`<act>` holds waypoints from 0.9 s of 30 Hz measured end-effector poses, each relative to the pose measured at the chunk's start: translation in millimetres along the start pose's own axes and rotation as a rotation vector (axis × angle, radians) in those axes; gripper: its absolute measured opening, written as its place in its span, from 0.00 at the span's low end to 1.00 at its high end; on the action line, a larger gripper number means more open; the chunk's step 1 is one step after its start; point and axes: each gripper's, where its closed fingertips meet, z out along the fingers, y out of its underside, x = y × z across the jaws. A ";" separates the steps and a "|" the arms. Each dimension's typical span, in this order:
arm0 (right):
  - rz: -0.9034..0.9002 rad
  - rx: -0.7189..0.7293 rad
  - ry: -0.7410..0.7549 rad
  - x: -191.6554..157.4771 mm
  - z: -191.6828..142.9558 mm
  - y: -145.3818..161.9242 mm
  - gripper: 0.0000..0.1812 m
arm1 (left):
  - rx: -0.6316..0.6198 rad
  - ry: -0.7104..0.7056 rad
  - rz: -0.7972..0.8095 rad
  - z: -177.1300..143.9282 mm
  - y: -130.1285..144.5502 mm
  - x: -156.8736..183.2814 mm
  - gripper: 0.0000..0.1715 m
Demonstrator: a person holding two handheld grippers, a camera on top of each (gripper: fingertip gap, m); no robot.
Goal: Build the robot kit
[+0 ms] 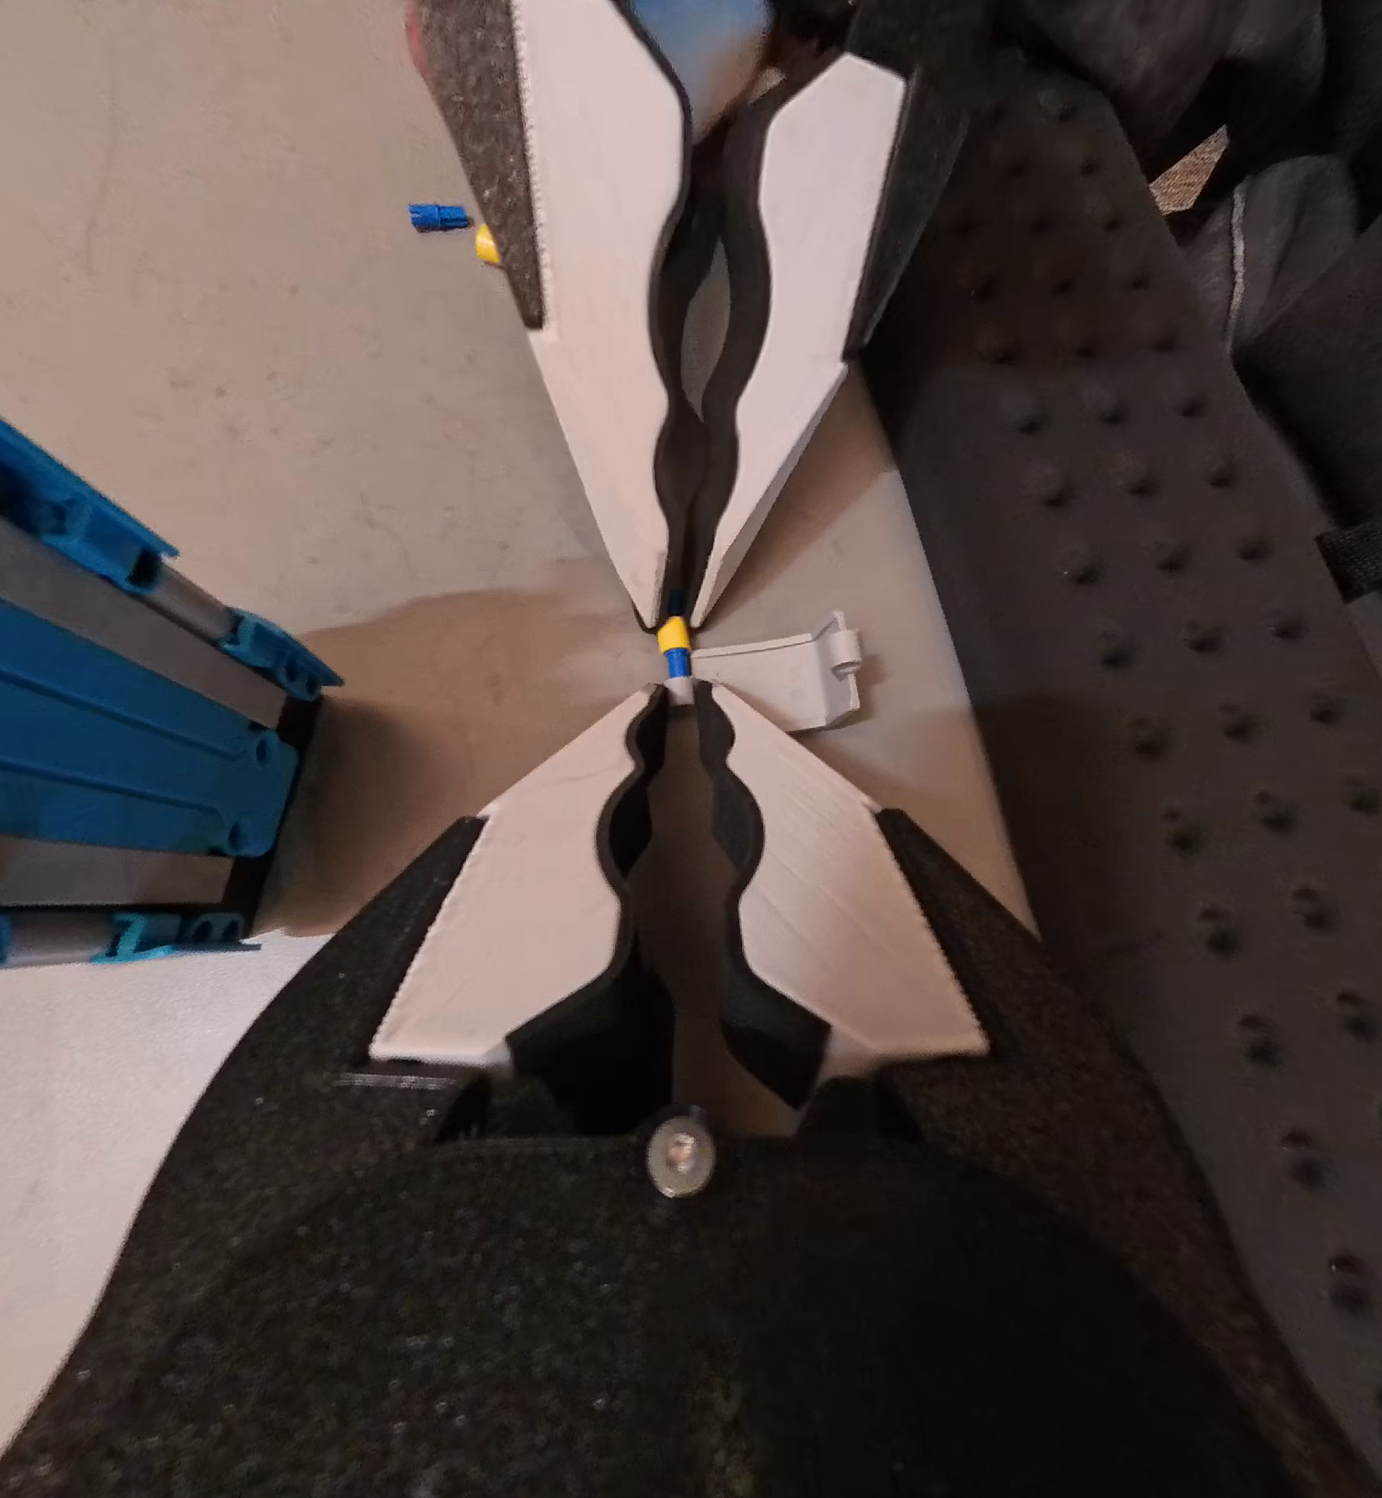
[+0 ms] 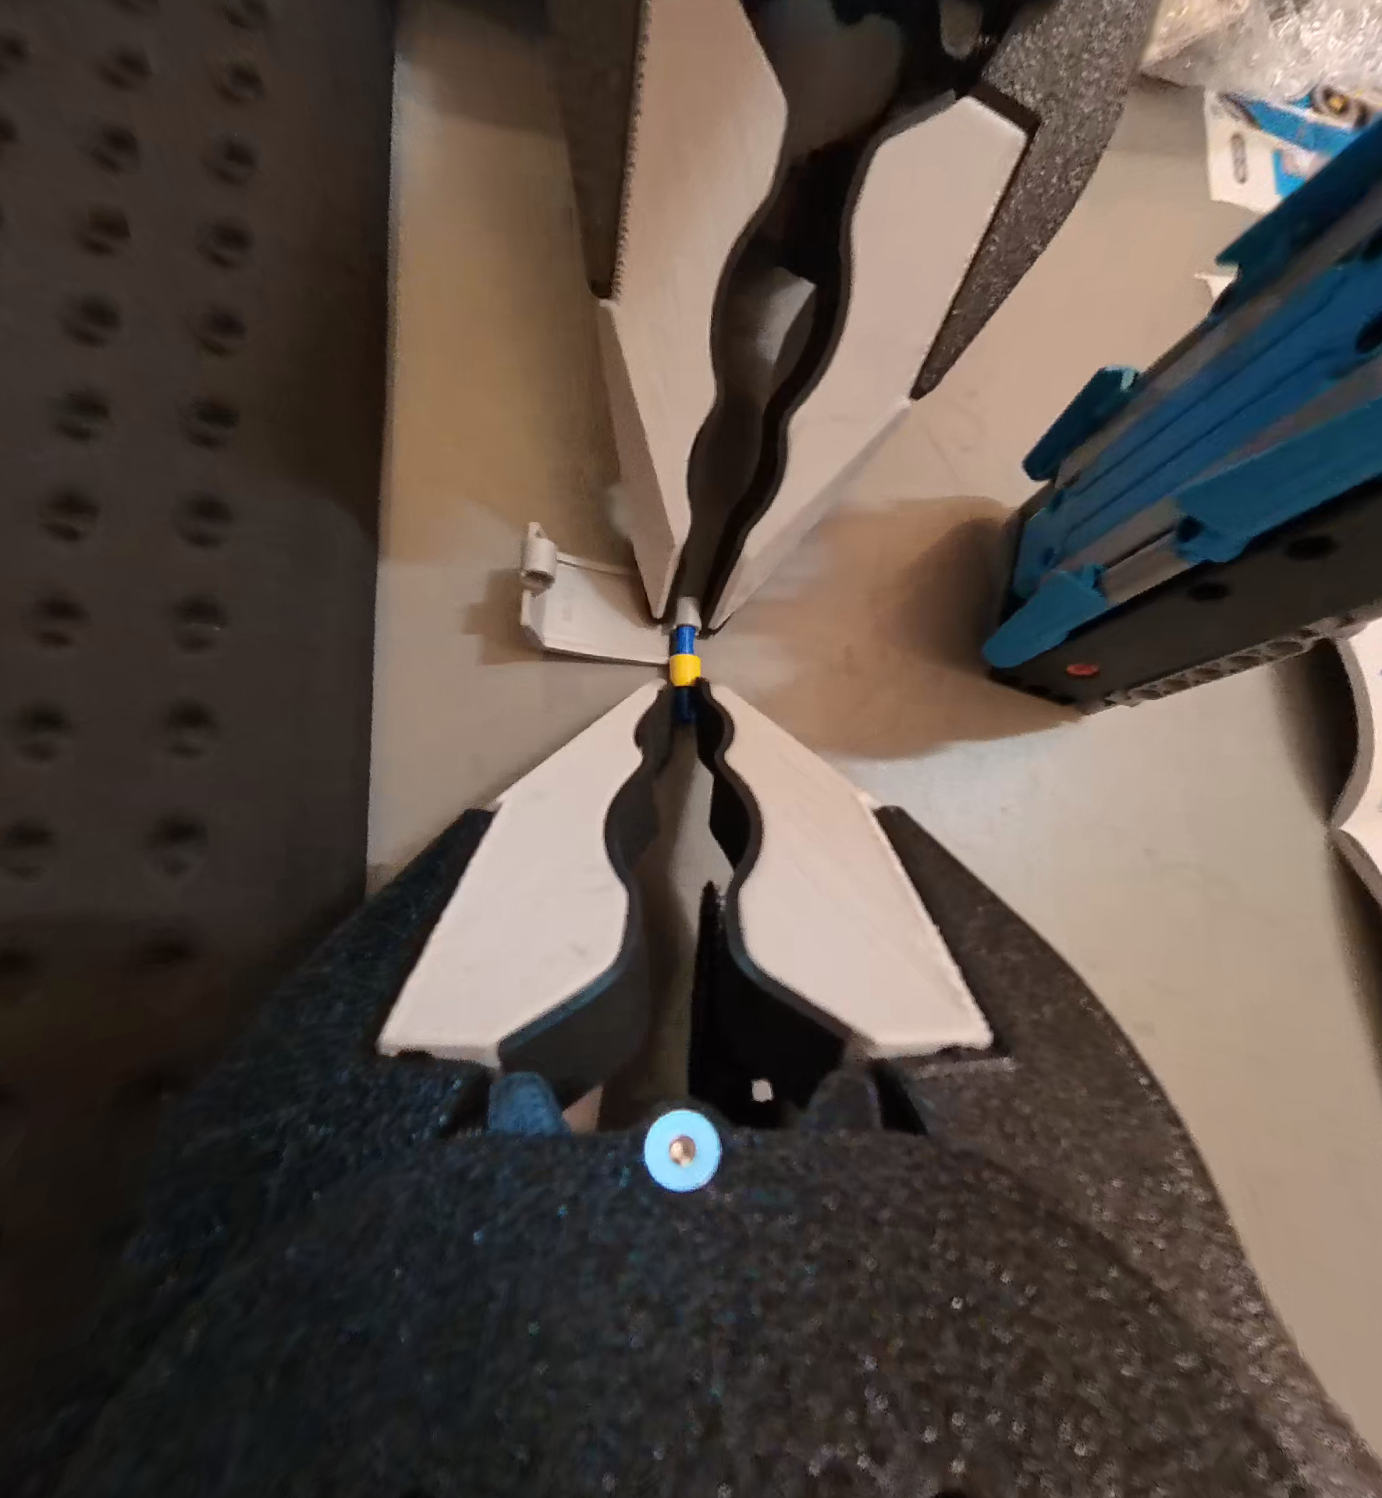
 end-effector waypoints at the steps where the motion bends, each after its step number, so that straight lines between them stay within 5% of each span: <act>1: -0.034 -0.009 0.025 0.9 -0.1 -0.2 0.02 | 0.000 0.000 -0.005 0.0 -0.1 -0.1 0.03; 6: -0.200 -0.058 0.130 2.7 -0.7 -1.1 0.02 | 0.001 0.001 -0.020 0.1 -0.2 -0.3 0.03; 14: 0.323 0.107 -0.179 -0.6 -1.9 -19.9 0.00 | 0.002 -0.017 -0.008 1.5 -1.2 0.8 0.03; 18: 0.174 0.027 -0.093 0.3 -2.6 -18.4 0.00 | 0.003 -0.021 -0.006 1.8 -1.1 0.6 0.03; 27: 0.229 -0.011 -0.148 -2.1 -6.9 9.2 0.00 | 0.004 -0.008 -0.016 1.7 -1.3 1.2 0.04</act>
